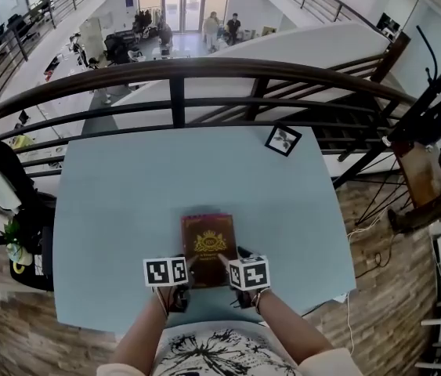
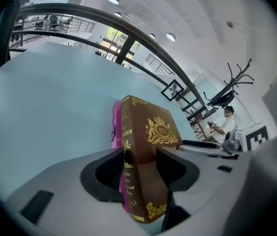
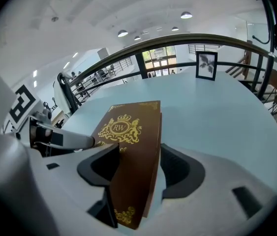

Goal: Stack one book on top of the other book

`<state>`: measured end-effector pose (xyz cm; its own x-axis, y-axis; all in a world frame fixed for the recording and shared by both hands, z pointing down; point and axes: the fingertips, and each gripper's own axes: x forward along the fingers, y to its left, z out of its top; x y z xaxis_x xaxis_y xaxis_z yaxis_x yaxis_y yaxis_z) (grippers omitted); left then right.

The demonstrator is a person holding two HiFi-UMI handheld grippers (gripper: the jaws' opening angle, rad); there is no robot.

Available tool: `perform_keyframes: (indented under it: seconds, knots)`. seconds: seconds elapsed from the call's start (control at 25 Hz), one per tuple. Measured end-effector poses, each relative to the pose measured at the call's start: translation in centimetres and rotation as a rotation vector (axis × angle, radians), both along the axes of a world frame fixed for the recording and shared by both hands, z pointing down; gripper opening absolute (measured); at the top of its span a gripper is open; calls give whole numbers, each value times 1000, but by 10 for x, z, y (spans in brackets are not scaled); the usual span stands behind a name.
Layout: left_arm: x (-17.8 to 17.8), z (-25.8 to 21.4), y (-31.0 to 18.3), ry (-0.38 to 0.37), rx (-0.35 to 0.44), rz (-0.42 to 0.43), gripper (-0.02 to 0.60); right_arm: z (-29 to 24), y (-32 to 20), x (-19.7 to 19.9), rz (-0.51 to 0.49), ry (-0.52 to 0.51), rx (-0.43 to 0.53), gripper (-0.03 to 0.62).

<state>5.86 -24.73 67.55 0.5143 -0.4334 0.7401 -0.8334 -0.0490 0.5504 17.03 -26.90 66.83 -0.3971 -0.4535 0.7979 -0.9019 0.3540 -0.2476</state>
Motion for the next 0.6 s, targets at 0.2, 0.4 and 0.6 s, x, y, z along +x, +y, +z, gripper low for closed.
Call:
perform_keyframes:
  seconds: [0.2, 0.4, 0.6]
  knots:
    - [-8, -22, 2, -4, 66, -22, 184, -24, -4, 3, 13, -14, 78, 221]
    - [-28, -63, -3, -100, 218, -53, 59, -74, -7, -7, -12, -67, 252, 60]
    - [-31, -120, -2, -167, 426, -55, 26, -115, -3, -12, -18, -115, 345, -6]
